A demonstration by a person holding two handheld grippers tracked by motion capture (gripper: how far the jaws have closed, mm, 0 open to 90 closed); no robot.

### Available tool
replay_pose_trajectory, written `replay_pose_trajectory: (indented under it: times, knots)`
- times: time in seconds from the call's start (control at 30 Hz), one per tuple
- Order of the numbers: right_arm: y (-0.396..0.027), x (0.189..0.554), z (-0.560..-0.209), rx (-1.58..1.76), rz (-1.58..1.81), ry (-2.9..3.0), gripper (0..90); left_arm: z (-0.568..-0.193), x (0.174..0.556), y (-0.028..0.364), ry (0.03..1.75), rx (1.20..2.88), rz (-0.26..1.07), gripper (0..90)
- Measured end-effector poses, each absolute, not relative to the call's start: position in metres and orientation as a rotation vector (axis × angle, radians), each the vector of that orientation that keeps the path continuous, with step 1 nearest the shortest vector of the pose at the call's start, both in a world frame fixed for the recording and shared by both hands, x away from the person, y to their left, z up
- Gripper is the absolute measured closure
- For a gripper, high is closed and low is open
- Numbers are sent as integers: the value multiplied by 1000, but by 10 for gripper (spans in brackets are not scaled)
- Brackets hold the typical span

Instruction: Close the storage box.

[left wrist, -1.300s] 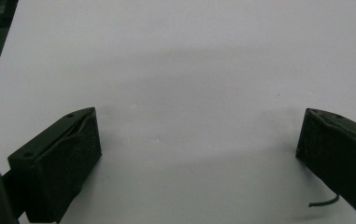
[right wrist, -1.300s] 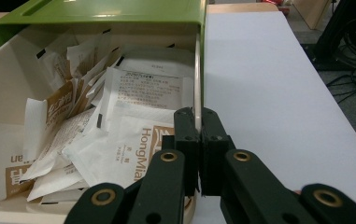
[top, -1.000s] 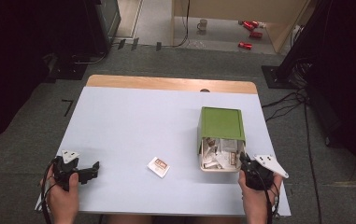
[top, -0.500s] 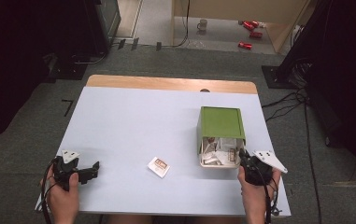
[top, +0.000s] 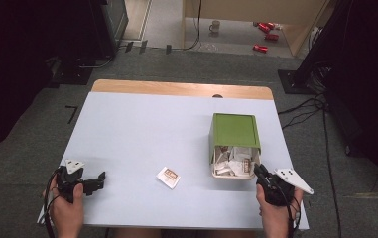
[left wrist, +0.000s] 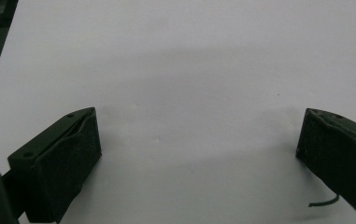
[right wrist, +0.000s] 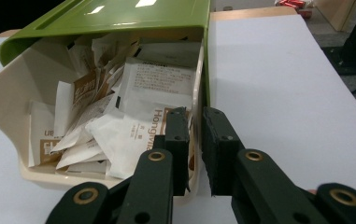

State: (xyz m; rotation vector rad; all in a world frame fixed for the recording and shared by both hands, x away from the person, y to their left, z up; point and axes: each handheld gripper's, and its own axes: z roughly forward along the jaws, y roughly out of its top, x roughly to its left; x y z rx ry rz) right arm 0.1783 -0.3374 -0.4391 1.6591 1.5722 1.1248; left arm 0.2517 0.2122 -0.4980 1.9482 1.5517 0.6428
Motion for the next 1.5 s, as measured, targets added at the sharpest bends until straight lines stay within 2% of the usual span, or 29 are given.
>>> replay_pose_trajectory:
  times: [0.17, 0.33, 0.37, 0.4, 0.5, 0.57, 1.0, 1.1, 1.5]
  knots:
    - [-337, 167, -441, 1654, 1104, 1587, 818, -498, 252, 212, 1551, 1948, 643, 0]
    - [-339, 163, -450, 1678, 1107, 1616, 737, -498, 252, 212, 1552, 1948, 643, 0]
    - [-340, 163, -456, 1674, 1165, 1647, 668, -498, 252, 212, 1551, 1948, 643, 0]
    - [-340, 163, -456, 1674, 1165, 1647, 668, -498, 252, 212, 1551, 1948, 643, 0]
    - [-335, 165, -470, 1658, 1153, 1733, 541, -498, 252, 212, 1552, 1949, 642, 0]
    - [-333, 165, -473, 1655, 1152, 1743, 514, -498, 252, 212, 1552, 1949, 642, 0]
    - [-326, 167, -482, 1613, 1056, 1777, 509, -498, 252, 212, 1551, 1949, 642, 0]
    - [-327, 169, -482, 1625, 1058, 1750, 553, -498, 252, 212, 1552, 1948, 642, 0]
    - [-321, 186, -481, 1672, 1033, 1686, 560, -498, 252, 212, 1551, 1949, 643, 0]
